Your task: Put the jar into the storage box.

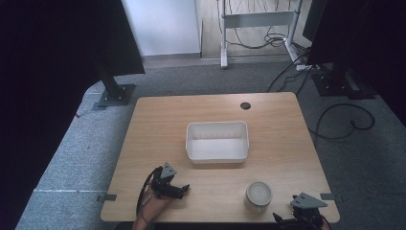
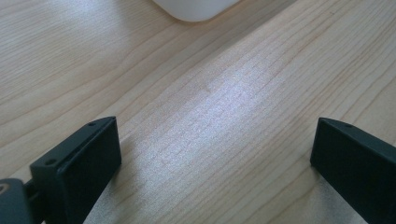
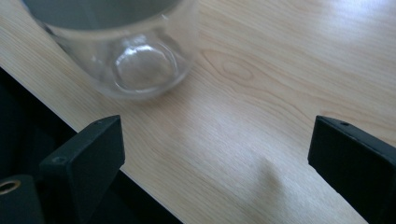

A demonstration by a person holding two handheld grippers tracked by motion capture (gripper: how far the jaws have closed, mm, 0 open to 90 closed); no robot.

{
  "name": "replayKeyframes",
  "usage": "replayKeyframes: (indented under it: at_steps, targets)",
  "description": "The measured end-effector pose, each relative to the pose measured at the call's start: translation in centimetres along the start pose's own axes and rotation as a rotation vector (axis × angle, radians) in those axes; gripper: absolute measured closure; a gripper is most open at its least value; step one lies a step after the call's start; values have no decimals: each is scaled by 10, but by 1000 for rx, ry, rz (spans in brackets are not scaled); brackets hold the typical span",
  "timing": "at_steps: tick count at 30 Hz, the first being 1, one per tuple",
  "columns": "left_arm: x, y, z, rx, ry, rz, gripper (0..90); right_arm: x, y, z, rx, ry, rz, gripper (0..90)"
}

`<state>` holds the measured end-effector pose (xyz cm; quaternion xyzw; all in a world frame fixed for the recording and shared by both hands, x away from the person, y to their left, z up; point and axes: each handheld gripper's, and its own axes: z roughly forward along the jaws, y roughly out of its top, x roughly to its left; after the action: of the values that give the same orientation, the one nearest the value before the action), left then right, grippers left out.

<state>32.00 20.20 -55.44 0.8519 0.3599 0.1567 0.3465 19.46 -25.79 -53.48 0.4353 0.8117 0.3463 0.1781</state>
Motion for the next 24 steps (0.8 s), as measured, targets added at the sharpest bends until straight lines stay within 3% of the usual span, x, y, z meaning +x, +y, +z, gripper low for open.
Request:
replayKeyframes:
  at_steps: [24]
  targets:
    - [0,0,0,0,0,0,15,23,18,12,-48,86,-54,34]
